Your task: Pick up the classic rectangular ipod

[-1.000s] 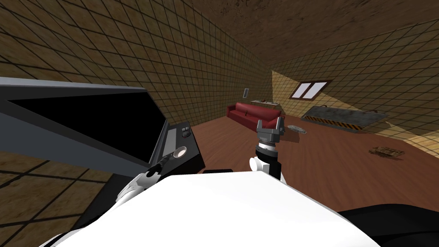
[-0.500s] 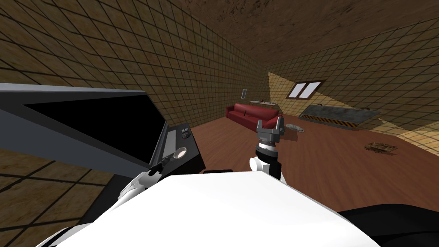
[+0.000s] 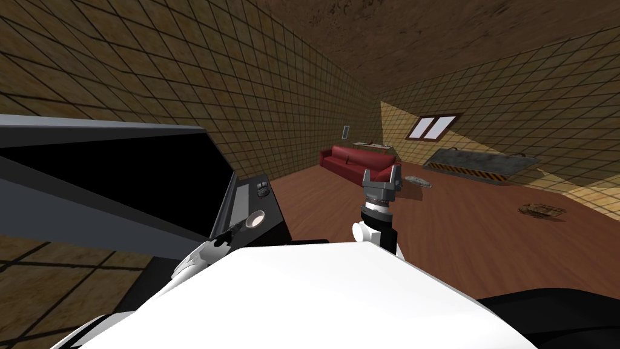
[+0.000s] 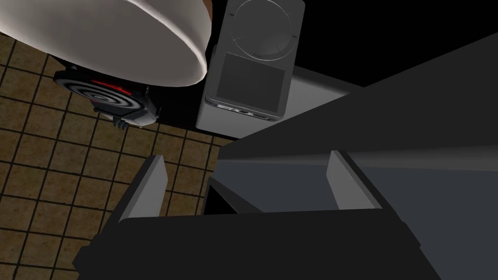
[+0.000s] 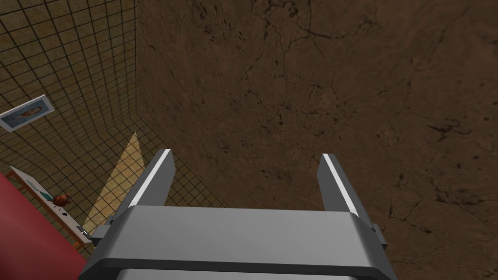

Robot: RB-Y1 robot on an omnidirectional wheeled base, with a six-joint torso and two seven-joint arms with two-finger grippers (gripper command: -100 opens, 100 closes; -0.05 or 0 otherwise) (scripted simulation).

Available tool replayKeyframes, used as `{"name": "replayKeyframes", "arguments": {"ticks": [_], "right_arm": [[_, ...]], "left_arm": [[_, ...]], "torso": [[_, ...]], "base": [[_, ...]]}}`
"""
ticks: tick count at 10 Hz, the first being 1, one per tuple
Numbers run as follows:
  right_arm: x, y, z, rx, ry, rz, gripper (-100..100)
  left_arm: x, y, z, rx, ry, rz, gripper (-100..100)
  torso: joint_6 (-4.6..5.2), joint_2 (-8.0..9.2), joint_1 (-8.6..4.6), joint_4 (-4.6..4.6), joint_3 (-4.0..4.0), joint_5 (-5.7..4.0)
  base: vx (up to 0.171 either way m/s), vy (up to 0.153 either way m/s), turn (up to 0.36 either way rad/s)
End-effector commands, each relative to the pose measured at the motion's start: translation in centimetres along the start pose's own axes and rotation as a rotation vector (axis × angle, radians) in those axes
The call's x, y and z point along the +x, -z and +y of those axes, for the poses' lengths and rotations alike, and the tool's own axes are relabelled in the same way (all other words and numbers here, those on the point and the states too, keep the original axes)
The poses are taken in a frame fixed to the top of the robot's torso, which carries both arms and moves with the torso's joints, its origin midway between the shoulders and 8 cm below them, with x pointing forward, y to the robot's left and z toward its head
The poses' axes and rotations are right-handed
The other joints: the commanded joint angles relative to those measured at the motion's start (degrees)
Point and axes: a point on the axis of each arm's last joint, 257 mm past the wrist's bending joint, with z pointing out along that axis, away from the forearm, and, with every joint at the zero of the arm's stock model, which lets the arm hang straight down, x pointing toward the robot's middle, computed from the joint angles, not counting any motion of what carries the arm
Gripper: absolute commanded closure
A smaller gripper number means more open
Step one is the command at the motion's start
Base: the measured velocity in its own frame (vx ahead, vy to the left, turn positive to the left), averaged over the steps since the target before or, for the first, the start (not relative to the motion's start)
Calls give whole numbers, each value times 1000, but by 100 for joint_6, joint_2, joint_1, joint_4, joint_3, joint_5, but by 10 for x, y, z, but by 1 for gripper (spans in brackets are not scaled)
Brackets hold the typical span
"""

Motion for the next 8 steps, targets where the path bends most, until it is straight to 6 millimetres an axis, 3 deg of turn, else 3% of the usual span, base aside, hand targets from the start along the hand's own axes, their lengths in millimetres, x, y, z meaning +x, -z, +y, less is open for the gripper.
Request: {"name": "replayKeyframes", "arguments": {"ticks": [1, 2, 3, 7, 8], "right_arm": [[0, 0, 0, 0, 0, 0, 0], [0, 0, 0, 0, 0, 0, 0], [0, 0, 0, 0, 0, 0, 0], [0, 0, 0, 0, 0, 0, 0], [0, 0, 0, 0, 0, 0, 0]], "left_arm": [[-15, 0, -9, 30, -10, -33, -100], [-8, 0, -4, 14, -4, -17, -100], [-10, 0, -5, 18, -6, -20, 100], [-10, 0, -5, 17, -6, -19, 100], [-10, 0, -5, 17, -6, -19, 0]], "torso": [[0, 0, 0, 0, 0, 0], [-4, 2, -13, 1, 1, -4], [1, 5, -14, 1, 3, -3], [0, 9, -8, 2, 5, -2], [0, 9, -8, 2, 5, -2]], "base": [[12, -15, 160], [8, -15, 45], [0, 0, 0], [0, 0, 0], [0, 0, 0]]}}
